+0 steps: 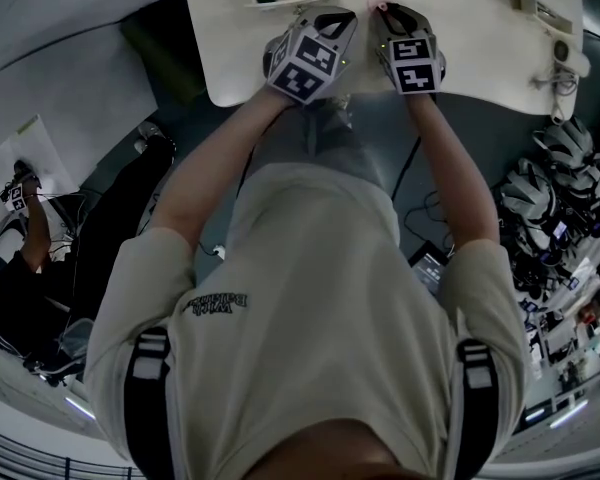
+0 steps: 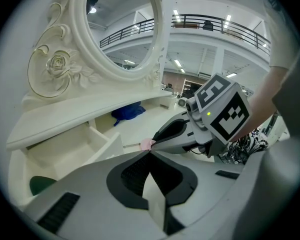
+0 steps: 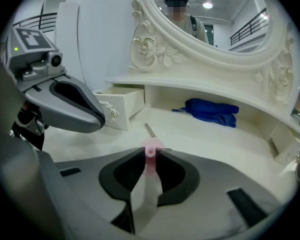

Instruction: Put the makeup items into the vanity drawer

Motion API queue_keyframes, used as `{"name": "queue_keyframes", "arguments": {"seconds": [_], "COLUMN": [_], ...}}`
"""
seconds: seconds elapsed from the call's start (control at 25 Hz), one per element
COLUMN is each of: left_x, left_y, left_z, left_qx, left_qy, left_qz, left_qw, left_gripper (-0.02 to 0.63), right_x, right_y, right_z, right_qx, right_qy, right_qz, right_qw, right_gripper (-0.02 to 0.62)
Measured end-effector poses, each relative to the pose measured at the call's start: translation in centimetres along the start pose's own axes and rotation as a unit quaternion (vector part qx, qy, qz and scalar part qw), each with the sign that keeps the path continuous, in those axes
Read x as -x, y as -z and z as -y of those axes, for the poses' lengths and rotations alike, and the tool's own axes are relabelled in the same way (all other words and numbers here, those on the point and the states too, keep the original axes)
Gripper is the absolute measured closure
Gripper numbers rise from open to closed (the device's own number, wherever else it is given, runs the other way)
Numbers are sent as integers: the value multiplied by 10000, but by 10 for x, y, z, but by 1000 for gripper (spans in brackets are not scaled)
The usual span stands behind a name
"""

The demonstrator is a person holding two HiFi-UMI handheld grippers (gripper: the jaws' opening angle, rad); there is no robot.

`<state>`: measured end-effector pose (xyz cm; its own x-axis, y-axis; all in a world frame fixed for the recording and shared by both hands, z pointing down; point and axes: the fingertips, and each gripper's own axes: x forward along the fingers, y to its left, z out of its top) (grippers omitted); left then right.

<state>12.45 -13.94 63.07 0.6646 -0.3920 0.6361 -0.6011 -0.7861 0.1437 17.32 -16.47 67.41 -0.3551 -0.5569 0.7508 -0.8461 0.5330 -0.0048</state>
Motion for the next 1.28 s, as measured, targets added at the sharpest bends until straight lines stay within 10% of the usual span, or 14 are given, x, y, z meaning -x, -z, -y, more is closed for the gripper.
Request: {"name": "queue_keyframes", "arguments": {"seconds": [0.72, 1.28], "left_x": [62, 220], "left_y": [-50, -170], "left_z": [-3, -9], "left_qx": [-30, -480], "left_qy": [-389, -1158], "left_qz": [565, 2041], "left_qw": [9976, 9709], "left_gripper": [592, 592], "right_x": [79, 255], "right_y": [-81, -223], "right_z": [-1, -49], "right_qx": [168, 541], "right_qy": [64, 91], "right_qz": [999, 2994], "right_qw": [9948, 9525], "right_gripper": [558, 558]}}
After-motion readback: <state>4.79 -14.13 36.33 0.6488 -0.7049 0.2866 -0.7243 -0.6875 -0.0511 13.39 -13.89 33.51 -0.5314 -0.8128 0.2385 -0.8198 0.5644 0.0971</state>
